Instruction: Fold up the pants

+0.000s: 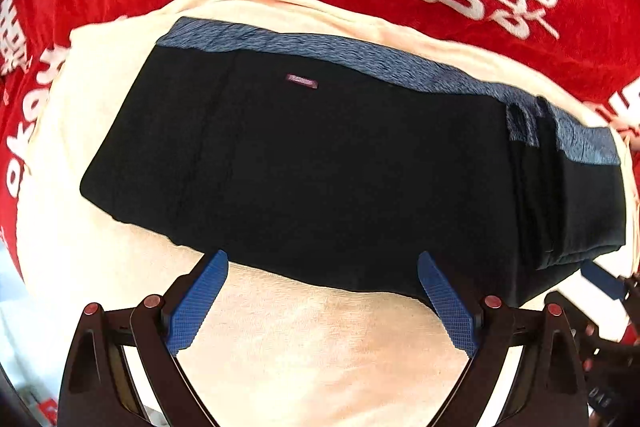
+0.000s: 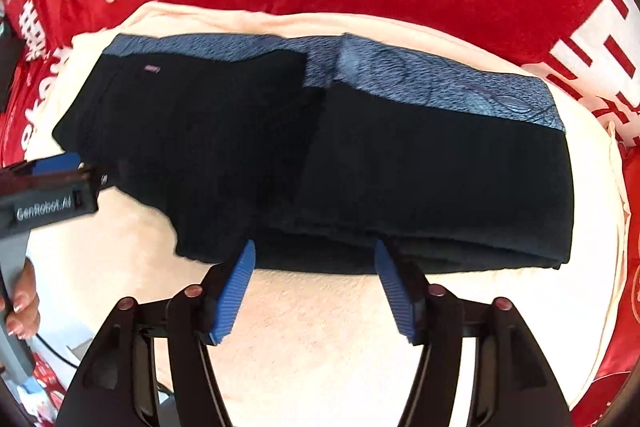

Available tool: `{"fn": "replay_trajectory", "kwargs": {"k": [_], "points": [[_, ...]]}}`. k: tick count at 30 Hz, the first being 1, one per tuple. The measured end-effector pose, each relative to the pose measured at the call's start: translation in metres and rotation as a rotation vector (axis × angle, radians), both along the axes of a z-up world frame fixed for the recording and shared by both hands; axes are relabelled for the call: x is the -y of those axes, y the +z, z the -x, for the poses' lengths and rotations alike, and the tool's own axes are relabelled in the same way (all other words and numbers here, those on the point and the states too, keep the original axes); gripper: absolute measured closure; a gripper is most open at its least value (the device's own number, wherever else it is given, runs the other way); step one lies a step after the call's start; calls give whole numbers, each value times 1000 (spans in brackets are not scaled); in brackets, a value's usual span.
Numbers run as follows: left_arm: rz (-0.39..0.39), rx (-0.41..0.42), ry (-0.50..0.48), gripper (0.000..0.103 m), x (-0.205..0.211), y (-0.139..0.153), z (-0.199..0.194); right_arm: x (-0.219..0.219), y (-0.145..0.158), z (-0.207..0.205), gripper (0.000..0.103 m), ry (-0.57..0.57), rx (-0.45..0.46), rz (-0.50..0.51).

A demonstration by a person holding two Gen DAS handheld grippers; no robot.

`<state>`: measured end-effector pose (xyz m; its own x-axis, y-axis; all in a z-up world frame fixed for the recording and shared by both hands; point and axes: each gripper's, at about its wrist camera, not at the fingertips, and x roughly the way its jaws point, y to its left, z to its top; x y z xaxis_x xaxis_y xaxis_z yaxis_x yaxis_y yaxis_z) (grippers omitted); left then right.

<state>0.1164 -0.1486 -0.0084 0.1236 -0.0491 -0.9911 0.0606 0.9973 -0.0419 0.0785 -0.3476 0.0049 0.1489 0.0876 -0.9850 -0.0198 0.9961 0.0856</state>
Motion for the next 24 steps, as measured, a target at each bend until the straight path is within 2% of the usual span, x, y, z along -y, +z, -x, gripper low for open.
{"fn": "replay_trajectory", "kwargs": {"k": [6,14,22,24], "points": [[67,-10,72,7,-37,-3,0,-15,2,6,35,20,-11,-26],[140,18,209,7,-87,-7,-6,-29,2,0,35,35,-2,-43],[194,30,267,7,-108,-13,-10,-50,-4,-17,35,67,-5,-41],[204,36,283,7,-113,-12,-11,-55,0,-22,35,93,26,-12]]}}
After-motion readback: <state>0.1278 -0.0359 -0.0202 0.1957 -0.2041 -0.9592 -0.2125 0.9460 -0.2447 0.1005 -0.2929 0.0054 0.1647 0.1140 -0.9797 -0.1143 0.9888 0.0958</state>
